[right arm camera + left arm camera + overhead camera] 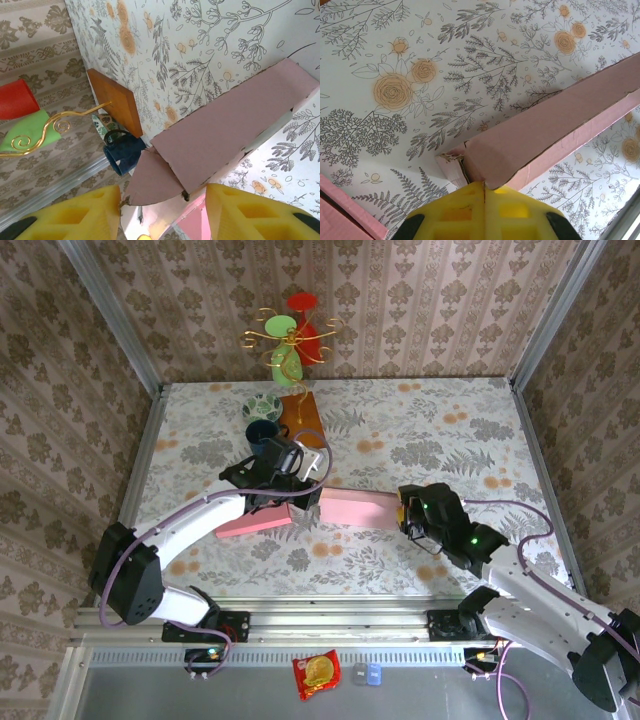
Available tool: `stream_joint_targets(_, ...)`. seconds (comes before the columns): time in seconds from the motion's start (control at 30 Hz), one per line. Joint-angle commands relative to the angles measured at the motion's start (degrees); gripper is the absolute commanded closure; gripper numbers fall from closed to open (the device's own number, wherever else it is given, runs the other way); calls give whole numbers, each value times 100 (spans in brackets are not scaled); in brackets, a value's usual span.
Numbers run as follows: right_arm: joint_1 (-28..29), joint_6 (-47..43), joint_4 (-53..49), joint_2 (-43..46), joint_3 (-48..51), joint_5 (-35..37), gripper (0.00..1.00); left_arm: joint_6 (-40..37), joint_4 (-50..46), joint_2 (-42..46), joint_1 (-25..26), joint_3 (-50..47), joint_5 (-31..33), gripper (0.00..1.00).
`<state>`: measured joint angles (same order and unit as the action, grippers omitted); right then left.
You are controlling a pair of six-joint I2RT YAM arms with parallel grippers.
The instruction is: Fold the paper box
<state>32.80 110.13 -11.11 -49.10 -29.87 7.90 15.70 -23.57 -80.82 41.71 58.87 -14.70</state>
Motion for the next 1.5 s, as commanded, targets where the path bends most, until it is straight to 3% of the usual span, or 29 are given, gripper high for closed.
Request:
stream_joint_targets(0.0,-37,-42,122,-62,136,-7,54,117,-339,48,70,-147,72,100)
stream_joint_targets(0.23,-50,-167,109,-116,120,-17,59,160,-325,76,74,-156,68,100)
stream_joint_targets(0.47,-61,-208,-53,-144,205,-117,61,507,-276,313,58,-138,-16,80)
stream_joint_targets(0.77,-78,-237,-275,-126,305,-153,65,1590,-95,633,-269,-119,-445,66)
stream_joint_targets(1.0,-98,-254,-347,-169,280,-183,66,1937,-497,186,-619,320,-860,66)
stream_joint_targets(1.47,-133,-281,-365,-196,262,-210,66,1874,-637,-449,-587,584,-1167,66)
